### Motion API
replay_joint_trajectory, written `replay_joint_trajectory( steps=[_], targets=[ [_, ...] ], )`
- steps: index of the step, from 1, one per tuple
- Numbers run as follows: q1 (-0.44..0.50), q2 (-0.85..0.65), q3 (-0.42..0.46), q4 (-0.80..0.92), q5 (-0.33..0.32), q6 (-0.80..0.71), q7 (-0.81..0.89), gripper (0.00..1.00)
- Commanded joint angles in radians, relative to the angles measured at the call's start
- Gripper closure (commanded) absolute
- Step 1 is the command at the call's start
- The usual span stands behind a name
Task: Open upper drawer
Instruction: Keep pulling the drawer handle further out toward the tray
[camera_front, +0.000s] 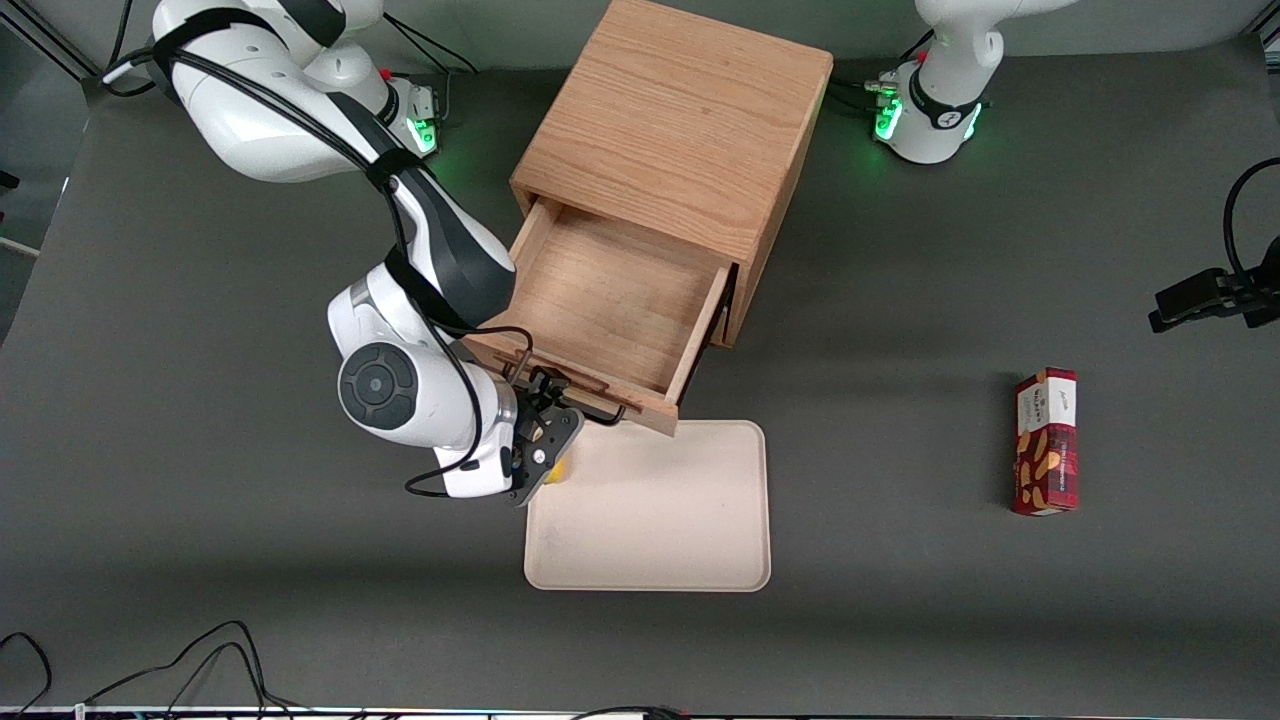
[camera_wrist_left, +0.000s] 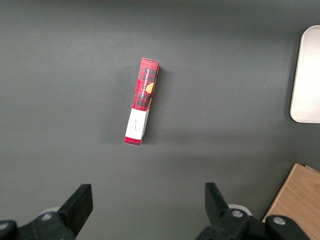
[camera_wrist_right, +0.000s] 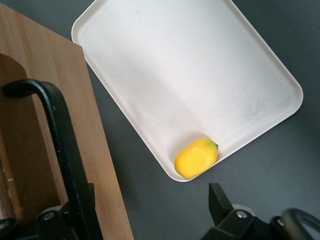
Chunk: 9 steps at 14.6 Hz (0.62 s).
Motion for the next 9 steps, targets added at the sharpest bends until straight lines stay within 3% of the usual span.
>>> replay_joint_trajectory(
  steps=[1,9],
  targets=[
    [0.003,0.031,-0.005,0.050,-0.028,-0.016,-0.019,0.00],
    [0.001,0.033,-0.021,0.050,-0.028,-0.014,-0.035,0.00]
  ],
)
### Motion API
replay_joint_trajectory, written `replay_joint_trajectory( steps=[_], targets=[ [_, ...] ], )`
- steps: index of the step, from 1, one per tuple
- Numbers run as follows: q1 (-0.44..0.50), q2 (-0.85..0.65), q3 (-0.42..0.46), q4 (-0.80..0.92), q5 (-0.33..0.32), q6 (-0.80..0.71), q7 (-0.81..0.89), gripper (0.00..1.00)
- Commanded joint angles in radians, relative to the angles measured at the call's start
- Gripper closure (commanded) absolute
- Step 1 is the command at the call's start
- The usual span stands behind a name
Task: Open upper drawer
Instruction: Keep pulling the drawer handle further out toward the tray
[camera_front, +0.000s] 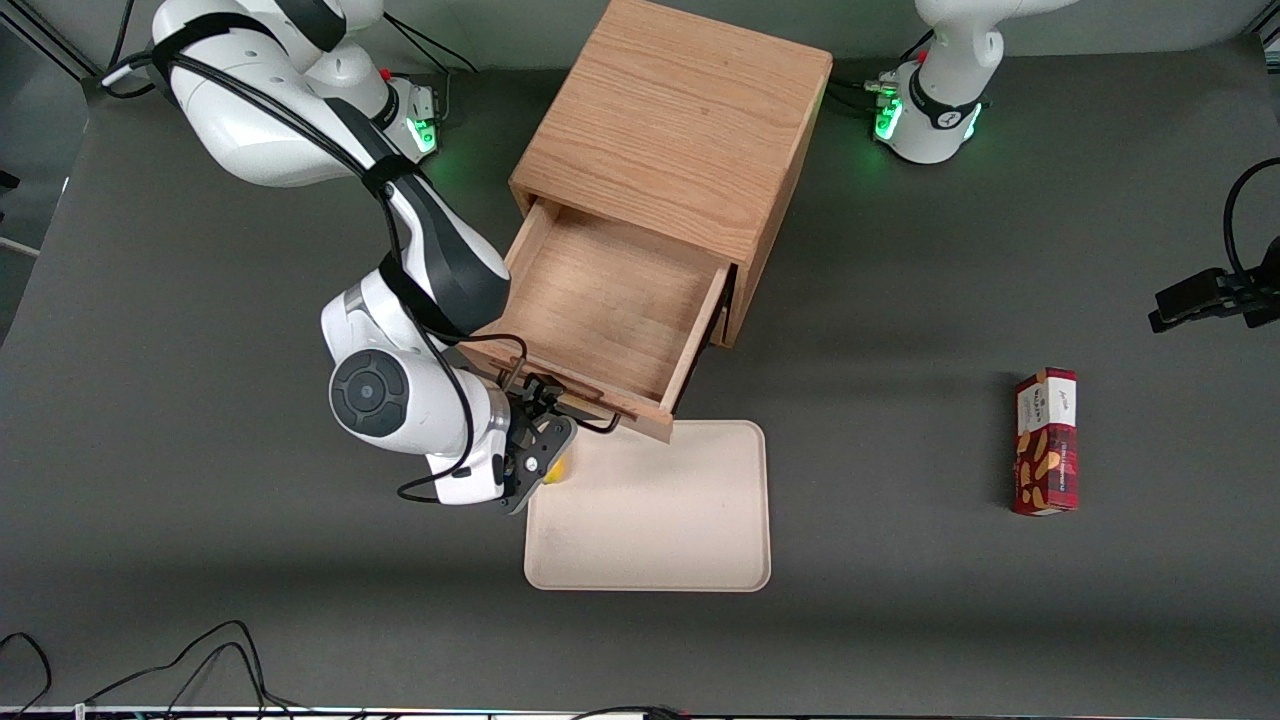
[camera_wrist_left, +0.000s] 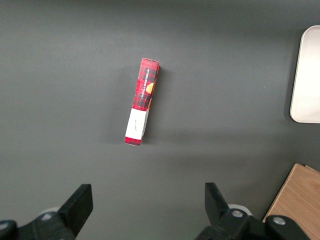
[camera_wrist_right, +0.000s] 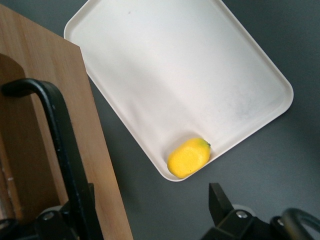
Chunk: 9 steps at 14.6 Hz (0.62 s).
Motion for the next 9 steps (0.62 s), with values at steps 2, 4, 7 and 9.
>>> replay_joint_trajectory(
  steps=[2,4,7,9],
  targets=[
    [0.001,0.031,-0.009,0.044,-0.028,-0.014,-0.039,0.00],
    [0.001,0.032,-0.009,0.044,-0.028,-0.014,-0.051,0.00],
    [-0.002,0.038,-0.009,0.044,-0.028,-0.014,-0.052,0.00],
    [-0.010,0.037,-0.009,0.046,-0.026,-0.018,-0.058,0.00]
  ],
)
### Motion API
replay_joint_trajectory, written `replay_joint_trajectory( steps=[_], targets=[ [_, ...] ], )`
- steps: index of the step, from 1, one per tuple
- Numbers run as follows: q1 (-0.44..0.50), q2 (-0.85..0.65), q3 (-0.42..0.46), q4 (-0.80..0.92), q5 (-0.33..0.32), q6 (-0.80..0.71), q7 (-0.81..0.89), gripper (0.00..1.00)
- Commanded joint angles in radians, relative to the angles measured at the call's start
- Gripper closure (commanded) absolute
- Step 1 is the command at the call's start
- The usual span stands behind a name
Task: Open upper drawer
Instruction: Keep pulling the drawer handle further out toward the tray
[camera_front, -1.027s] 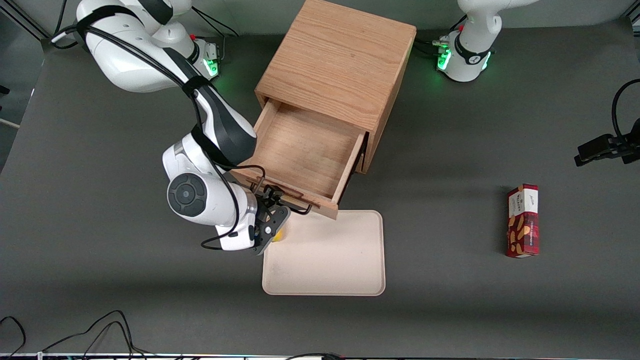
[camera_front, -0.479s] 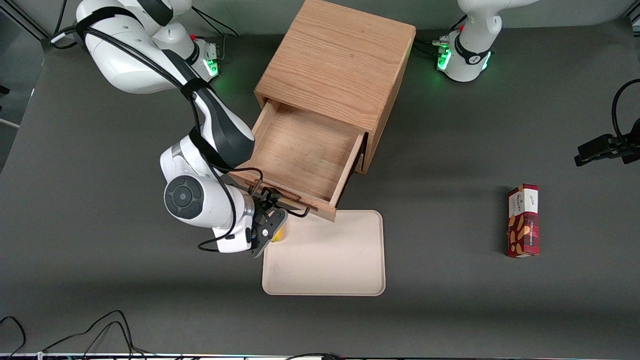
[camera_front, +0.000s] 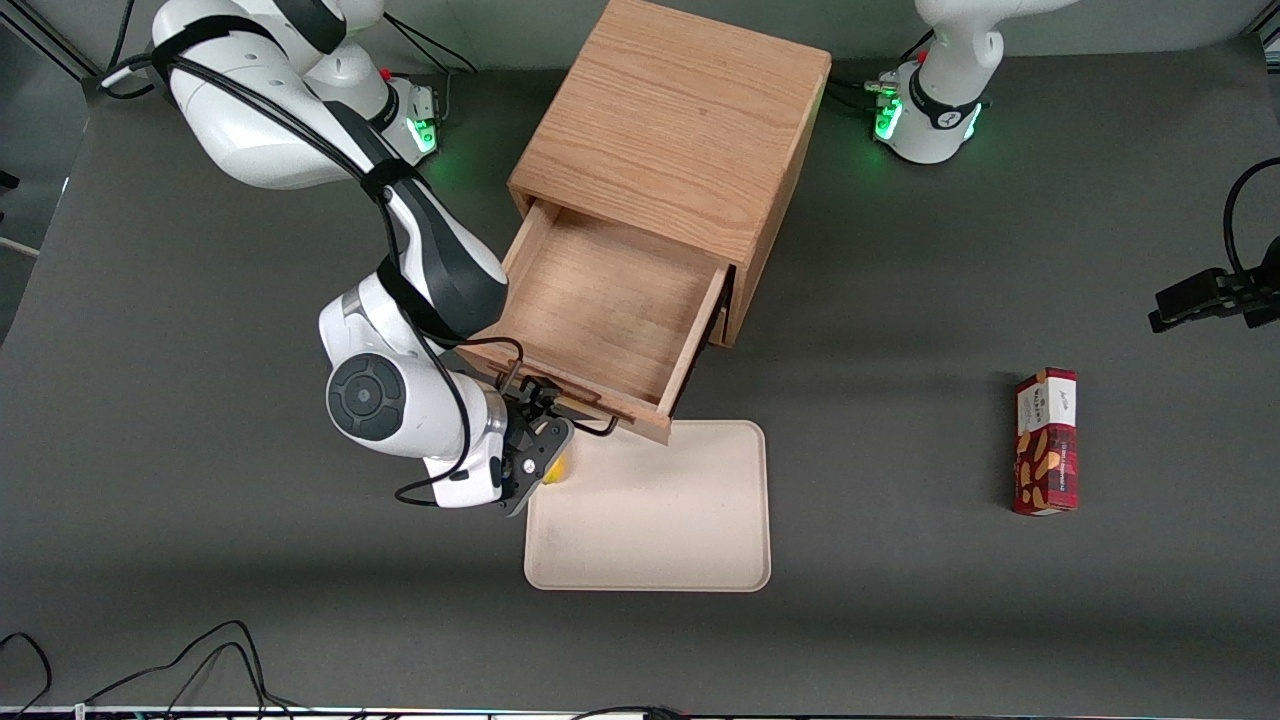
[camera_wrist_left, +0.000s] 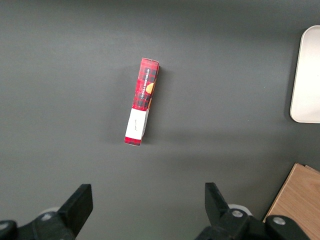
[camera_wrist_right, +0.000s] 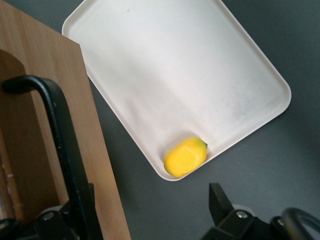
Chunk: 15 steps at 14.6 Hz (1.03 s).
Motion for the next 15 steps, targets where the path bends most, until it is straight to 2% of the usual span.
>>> replay_joint_trajectory(
  steps=[1,8,13,15],
  targets=[
    [-0.010,0.032,-0.005,0.042,-0.025,-0.021,-0.035,0.00],
    [-0.024,0.031,-0.001,0.045,-0.018,-0.030,-0.037,0.00],
    [-0.019,0.017,0.009,0.076,-0.015,-0.090,-0.034,0.00],
    [-0.019,0.005,0.010,0.088,0.008,-0.122,-0.032,0.00]
  ],
)
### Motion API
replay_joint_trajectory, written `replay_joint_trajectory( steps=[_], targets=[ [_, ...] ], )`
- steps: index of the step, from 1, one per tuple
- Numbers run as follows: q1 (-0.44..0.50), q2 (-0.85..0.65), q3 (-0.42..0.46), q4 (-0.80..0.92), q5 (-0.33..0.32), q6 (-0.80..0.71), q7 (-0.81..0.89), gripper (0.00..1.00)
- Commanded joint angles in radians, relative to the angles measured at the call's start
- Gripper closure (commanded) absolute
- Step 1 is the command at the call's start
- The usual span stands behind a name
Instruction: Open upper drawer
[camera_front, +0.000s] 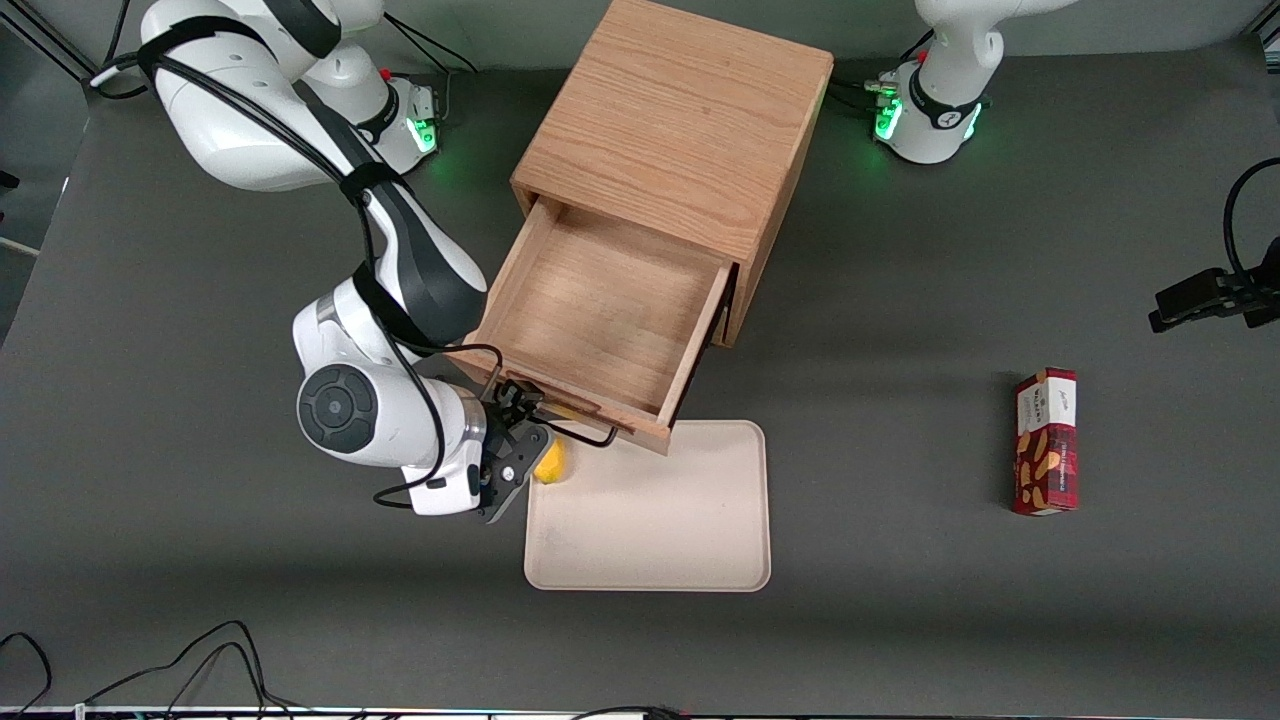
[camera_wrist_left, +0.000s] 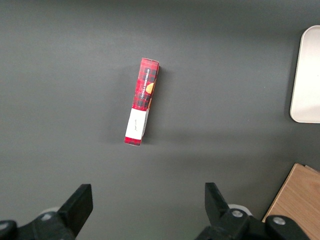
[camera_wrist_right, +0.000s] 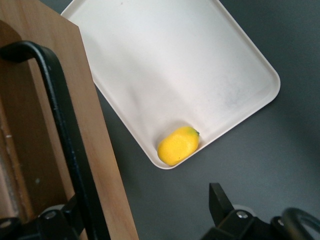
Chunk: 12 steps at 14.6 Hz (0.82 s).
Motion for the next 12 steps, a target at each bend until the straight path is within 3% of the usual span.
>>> replay_joint_trajectory(
  steps=[1,8,12],
  targets=[
    [0.005,-0.004,0.007,0.063,0.016,-0.080,-0.019,0.00],
    [-0.002,-0.140,-0.005,0.054,0.039,-0.198,0.016,0.00],
    [-0.108,-0.333,0.000,-0.154,0.039,-0.258,0.081,0.00]
  ],
)
